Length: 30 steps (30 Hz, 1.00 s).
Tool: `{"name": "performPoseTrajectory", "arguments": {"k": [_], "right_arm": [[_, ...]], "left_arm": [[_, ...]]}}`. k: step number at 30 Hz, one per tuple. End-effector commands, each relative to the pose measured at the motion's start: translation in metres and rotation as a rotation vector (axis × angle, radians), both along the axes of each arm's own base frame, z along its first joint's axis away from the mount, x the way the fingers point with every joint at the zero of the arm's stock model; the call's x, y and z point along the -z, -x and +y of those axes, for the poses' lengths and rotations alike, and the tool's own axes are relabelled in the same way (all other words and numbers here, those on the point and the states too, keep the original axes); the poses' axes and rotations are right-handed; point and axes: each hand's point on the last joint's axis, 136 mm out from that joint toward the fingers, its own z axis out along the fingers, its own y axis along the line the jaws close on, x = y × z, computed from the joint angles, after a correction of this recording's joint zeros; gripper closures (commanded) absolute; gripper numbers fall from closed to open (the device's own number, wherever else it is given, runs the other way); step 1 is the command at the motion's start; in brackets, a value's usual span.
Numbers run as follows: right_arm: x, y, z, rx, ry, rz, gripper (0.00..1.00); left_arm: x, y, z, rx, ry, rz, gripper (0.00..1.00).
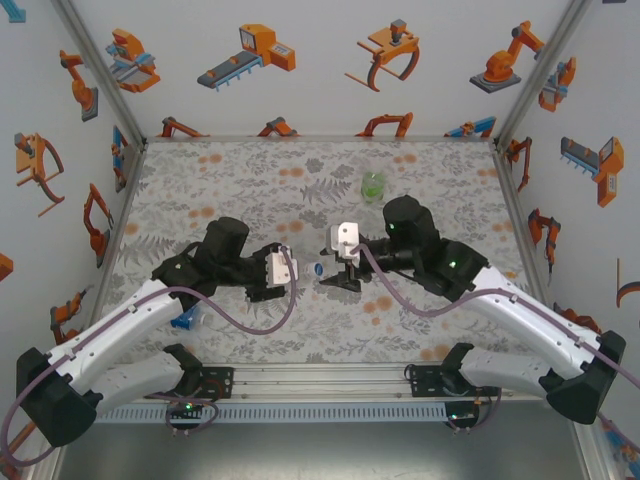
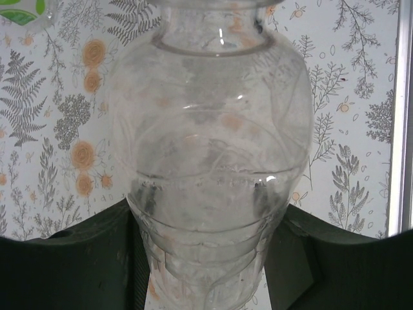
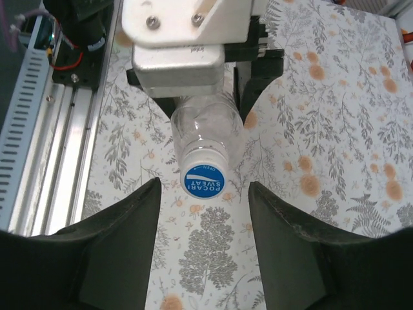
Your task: Screw on the bottle caps
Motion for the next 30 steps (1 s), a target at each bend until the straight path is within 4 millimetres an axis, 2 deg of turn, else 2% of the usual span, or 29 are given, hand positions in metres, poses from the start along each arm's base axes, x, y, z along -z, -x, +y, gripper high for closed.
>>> {"name": "performPoseTrajectory", "arguments": {"k": [1,14,20,23,25,27,30], "right_arm": [[-0.010,0.006,0.004,-0.070,-0.060,-0.103,0.49],[0.000,0.009,0.012,-0.088,-0.067,-0.066,0.59],[0.001,0.004,0.010,-0.039,-0.058,-0.028,0.78],[-0.005,-0.007,0.011,0.076,-0.090,0.126,0.90],[-0.008,-0.025,0.013,0.234,-0.138,0.332,0.98],[-0.008,-0.045,0.012,0.408,-0.198,0.569,1.00],[0.013,-0.070,0.004,0.696,-0.242,0.954,1.00]], "left_arm": [[-0.013,0.006,-0.004,0.041,0.037,-0.009,1.00],[-0.015,0.006,-0.005,0.042,0.041,-0.008,1.00],[-0.016,0.005,-0.004,0.037,0.042,-0.015,1.00],[-0.016,0.003,-0.004,0.023,0.042,-0.020,1.00],[-0.016,0.000,-0.003,0.008,0.039,-0.028,1.00],[-0.016,-0.004,-0.002,-0.010,0.031,-0.035,1.00],[-0.016,-0.009,-0.001,-0.033,0.025,-0.051,1.00]]}}
